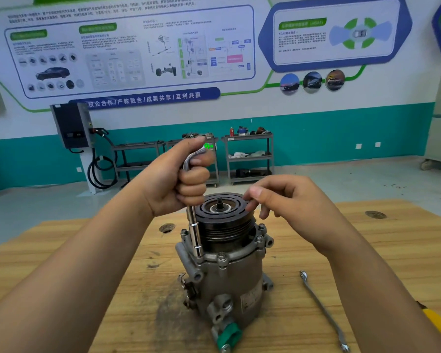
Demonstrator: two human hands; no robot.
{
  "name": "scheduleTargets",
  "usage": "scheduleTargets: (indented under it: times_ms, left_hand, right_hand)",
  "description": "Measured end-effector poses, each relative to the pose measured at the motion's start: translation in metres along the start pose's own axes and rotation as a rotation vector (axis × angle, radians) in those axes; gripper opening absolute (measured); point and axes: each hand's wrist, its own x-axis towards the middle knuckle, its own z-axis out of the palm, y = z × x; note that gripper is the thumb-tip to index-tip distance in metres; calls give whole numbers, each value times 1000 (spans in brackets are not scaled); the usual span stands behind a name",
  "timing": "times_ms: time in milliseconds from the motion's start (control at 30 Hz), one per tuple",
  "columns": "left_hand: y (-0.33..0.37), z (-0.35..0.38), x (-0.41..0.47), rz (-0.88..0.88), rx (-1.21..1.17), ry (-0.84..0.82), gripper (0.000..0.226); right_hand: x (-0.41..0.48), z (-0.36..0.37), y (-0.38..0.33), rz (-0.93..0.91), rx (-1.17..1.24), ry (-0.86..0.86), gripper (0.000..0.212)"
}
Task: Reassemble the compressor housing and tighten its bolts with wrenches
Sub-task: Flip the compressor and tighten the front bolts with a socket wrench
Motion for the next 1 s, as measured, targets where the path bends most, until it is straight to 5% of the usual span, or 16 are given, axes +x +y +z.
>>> scheduleTargets:
  times_ms: [233, 400, 500, 1000]
  left_hand:
    - [7, 9, -7, 34, 119, 182, 44]
    - [14, 17, -19, 269, -140, 462, 41]
    - [9, 31, -18, 299, -216, 465, 41]
    - [-5, 59, 2, 170, 138, 569, 33]
  right_hand:
    - [-1, 5, -3, -13, -11, -27, 17]
    - [-1, 4, -5, -40, 11, -33, 17]
    - [-1, 9, -5, -39, 3, -52, 17]
    - [3, 45, -4, -80, -299, -113, 14]
